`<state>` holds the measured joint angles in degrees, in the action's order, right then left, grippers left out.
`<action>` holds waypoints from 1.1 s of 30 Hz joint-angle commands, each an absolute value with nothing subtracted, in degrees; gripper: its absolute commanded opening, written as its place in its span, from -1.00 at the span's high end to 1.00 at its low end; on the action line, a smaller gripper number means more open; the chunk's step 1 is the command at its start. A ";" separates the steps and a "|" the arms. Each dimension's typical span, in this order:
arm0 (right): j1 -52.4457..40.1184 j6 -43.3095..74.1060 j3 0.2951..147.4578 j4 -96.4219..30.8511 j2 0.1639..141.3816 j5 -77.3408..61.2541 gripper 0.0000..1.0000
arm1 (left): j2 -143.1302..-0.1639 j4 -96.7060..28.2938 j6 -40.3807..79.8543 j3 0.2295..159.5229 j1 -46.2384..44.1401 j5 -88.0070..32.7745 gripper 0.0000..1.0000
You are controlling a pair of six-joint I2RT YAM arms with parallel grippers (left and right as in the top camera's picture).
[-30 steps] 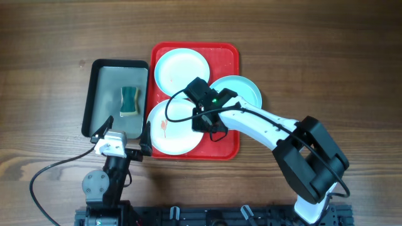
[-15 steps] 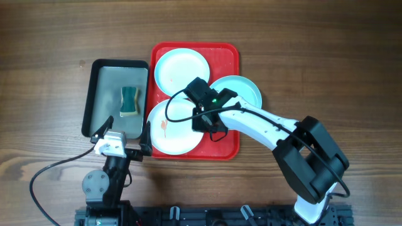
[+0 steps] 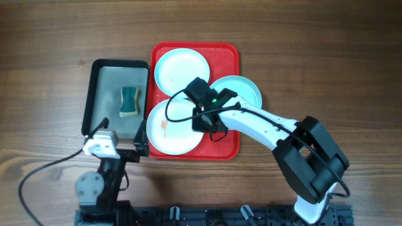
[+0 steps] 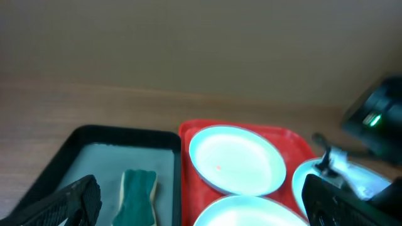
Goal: Clean dirty plates on tray and stack at the side
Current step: 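Reach the left gripper to the black tray and grasp the green sponge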
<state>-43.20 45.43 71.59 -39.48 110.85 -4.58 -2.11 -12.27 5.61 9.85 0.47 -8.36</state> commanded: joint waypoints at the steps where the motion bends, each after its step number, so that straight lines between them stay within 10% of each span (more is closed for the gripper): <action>1: -43.44 46.57 71.07 -39.42 111.87 -2.55 0.91 | -8.29 -16.32 7.11 20.75 0.27 -7.40 -1.00; 12: -43.44 46.54 71.07 -39.40 111.87 -2.55 0.91 | -53.06 -54.76 -1.23 68.77 0.25 -9.82 -1.00; 19: -43.44 46.54 71.07 -38.98 111.87 -2.55 0.91 | -69.14 -58.02 -1.17 76.79 0.25 -11.94 -0.98; 21: -43.44 46.50 71.07 -39.03 111.87 -2.55 0.92 | -72.62 -57.67 -1.23 76.79 0.27 -10.26 -0.05; 23: -43.44 46.50 71.07 -39.03 111.87 -2.55 0.91 | -76.51 -57.47 0.19 76.77 0.25 -5.87 0.20; 28: -43.44 46.50 71.07 -38.68 111.87 -2.55 0.91 | -85.56 -57.45 2.61 76.77 0.27 3.84 -0.38; 33: -43.44 46.52 71.07 -38.41 111.87 -2.55 0.91 | -95.57 -56.12 2.59 76.77 0.25 4.60 -0.46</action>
